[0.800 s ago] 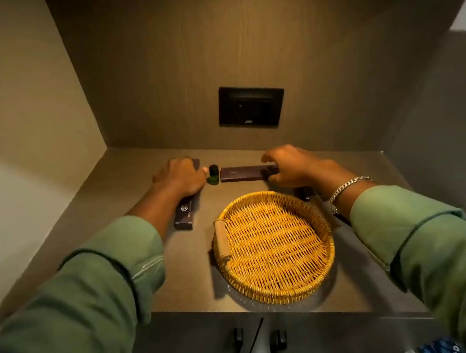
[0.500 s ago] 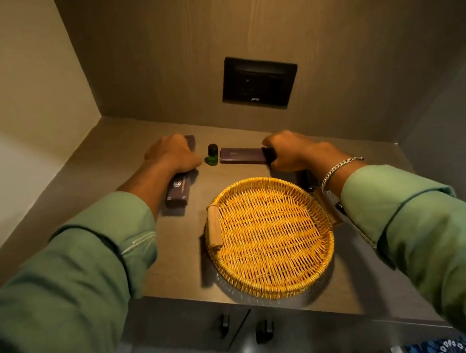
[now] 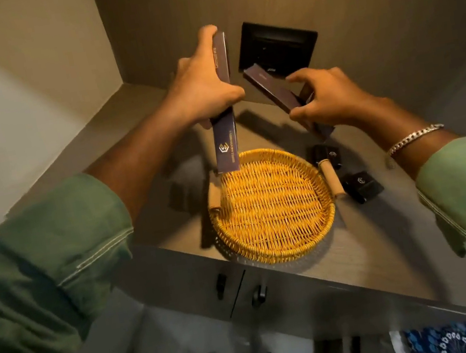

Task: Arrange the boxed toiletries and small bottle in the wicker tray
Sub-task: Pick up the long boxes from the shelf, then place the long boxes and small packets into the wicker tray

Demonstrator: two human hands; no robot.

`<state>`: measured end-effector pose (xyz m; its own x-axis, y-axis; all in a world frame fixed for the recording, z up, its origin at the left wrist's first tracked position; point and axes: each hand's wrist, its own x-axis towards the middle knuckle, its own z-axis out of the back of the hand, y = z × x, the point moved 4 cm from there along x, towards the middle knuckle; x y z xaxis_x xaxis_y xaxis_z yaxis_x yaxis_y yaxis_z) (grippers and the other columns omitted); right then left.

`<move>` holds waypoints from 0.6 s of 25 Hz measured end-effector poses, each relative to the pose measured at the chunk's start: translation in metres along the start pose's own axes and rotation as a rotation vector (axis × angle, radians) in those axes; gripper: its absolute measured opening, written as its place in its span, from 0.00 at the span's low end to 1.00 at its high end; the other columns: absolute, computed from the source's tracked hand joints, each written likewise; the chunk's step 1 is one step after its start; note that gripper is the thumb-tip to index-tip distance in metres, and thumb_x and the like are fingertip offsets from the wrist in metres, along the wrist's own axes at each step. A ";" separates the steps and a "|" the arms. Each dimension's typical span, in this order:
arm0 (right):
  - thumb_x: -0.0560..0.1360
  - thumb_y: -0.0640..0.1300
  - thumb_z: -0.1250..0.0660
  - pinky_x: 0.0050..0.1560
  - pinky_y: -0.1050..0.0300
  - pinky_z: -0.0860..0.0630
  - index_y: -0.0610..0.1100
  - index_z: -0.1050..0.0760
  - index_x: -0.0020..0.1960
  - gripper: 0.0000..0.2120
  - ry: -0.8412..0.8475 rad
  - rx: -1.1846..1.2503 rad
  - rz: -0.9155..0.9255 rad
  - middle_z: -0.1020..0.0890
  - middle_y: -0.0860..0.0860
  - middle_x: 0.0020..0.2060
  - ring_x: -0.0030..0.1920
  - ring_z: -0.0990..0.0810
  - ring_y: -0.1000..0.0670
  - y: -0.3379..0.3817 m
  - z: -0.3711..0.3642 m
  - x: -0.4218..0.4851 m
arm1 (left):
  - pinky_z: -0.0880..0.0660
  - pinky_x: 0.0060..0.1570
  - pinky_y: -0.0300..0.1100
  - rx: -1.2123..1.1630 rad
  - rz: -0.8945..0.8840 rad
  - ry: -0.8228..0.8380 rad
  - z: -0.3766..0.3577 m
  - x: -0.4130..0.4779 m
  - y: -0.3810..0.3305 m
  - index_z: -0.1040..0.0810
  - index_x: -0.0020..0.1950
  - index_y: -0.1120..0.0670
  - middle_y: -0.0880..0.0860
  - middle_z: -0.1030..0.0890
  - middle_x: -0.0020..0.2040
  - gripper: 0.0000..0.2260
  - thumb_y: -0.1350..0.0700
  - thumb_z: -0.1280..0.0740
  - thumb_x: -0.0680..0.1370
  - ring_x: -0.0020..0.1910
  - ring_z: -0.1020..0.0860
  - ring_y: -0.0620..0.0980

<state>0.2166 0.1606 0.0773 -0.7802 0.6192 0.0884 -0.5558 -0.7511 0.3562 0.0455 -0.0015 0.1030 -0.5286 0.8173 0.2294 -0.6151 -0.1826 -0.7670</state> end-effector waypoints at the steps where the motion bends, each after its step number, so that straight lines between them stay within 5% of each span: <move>1: 0.67 0.50 0.24 0.39 0.61 0.24 0.49 0.35 0.71 0.36 -0.037 0.044 -0.006 0.21 0.42 0.58 0.47 0.20 0.49 0.006 0.006 -0.014 | 0.25 0.19 0.35 0.020 -0.026 0.004 -0.002 -0.003 -0.007 0.43 0.69 0.42 0.50 0.33 0.49 0.38 0.53 0.24 0.67 0.40 0.28 0.47; 4: 0.65 0.54 0.24 0.40 0.59 0.21 0.52 0.33 0.69 0.36 -0.051 0.125 -0.071 0.21 0.45 0.55 0.47 0.20 0.50 0.027 0.002 -0.056 | 0.18 0.36 0.52 0.168 -0.044 0.034 -0.019 -0.015 -0.014 0.39 0.63 0.46 0.55 0.24 0.52 0.33 0.47 0.25 0.65 0.47 0.22 0.58; 6: 0.65 0.54 0.23 0.35 0.64 0.23 0.50 0.30 0.65 0.32 -0.042 0.097 -0.120 0.22 0.50 0.48 0.42 0.21 0.54 0.038 -0.014 -0.081 | 0.20 0.45 0.55 0.326 -0.016 0.063 -0.036 -0.027 -0.005 0.40 0.65 0.48 0.59 0.22 0.55 0.34 0.44 0.27 0.65 0.50 0.21 0.62; 11: 0.68 0.50 0.25 0.42 0.49 0.18 0.45 0.25 0.55 0.19 -0.012 -0.082 -0.198 0.18 0.47 0.45 0.42 0.19 0.47 0.054 -0.057 -0.113 | 0.32 0.34 0.46 0.542 0.001 -0.016 -0.064 -0.049 0.022 0.38 0.66 0.55 0.59 0.20 0.49 0.33 0.39 0.31 0.70 0.42 0.23 0.58; 15: 0.71 0.48 0.28 0.41 0.49 0.19 0.43 0.23 0.50 0.12 -0.004 -0.186 -0.237 0.19 0.47 0.40 0.39 0.20 0.47 0.060 -0.068 -0.120 | 0.29 0.36 0.48 0.629 -0.008 -0.005 -0.068 -0.053 0.035 0.35 0.65 0.56 0.57 0.22 0.42 0.32 0.37 0.34 0.71 0.37 0.25 0.56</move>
<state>0.2571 0.0258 0.0243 -0.6213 0.7831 0.0272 -0.7658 -0.6142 0.1905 0.0922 -0.0139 0.0230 -0.5241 0.8178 0.2376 -0.8448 -0.4640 -0.2663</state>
